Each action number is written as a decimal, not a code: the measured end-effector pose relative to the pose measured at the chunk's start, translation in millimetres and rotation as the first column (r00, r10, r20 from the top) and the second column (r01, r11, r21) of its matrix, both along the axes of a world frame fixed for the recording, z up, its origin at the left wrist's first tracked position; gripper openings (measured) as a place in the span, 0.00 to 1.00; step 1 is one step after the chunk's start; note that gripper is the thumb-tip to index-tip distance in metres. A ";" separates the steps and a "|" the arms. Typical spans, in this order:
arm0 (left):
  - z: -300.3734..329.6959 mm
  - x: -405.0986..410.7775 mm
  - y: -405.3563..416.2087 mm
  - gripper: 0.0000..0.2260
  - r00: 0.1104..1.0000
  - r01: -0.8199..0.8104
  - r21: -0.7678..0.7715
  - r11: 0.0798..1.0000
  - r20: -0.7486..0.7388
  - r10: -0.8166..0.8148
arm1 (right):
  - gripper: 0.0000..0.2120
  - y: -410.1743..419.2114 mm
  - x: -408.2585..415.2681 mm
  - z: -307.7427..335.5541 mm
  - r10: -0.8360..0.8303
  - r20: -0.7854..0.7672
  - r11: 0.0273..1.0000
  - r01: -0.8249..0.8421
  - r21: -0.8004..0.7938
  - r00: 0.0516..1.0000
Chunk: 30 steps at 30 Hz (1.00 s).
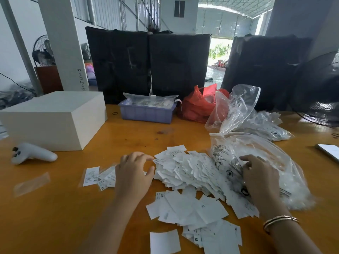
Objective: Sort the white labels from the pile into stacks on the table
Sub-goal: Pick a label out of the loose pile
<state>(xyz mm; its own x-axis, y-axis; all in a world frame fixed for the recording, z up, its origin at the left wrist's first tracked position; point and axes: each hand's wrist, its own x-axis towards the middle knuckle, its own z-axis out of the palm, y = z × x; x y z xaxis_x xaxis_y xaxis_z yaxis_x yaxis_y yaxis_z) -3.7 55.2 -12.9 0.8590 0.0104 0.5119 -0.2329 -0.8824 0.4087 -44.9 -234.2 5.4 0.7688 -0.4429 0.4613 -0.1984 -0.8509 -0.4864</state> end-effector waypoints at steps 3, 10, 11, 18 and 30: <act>0.9 -3.5 -6.8 0.10 0.997 0.072 0.002 0.997 0.040 -0.072 | 0.11 1.2 -0.3 3.5 0.029 0.176 1.000 -0.030 0.002 0.984; -2.3 -8.8 -16.6 0.11 0.971 0.237 0.043 0.970 -0.008 -0.237 | 0.02 0.5 1.7 -0.3 0.024 0.080 0.992 -0.034 0.119 0.997; -2.8 -9.4 -17.2 0.11 0.967 0.254 0.044 0.966 -0.016 -0.254 | 0.03 0.8 1.2 -0.2 0.022 0.104 0.987 -0.039 0.159 0.994; 5.4 -15.7 -26.8 0.06 0.917 0.386 -0.202 0.900 -0.023 -0.399 | 0.05 27.2 -21.3 26.7 0.120 0.559 0.573 -0.517 0.636 0.820; 17.6 -28.5 -34.5 0.25 0.669 0.439 -0.698 0.566 -0.167 -0.725 | 0.07 96.5 -26.6 2.1 0.409 0.352 0.125 -0.434 0.892 0.842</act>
<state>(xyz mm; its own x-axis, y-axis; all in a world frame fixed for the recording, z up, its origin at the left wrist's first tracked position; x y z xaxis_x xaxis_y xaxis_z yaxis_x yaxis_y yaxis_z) -32.2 20.7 4.7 0.8862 -0.4150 0.2058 -0.2976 -0.1694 0.9395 -71.5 -137.7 7.4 0.9874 -0.1580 0.0060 0.0462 0.2519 -0.9667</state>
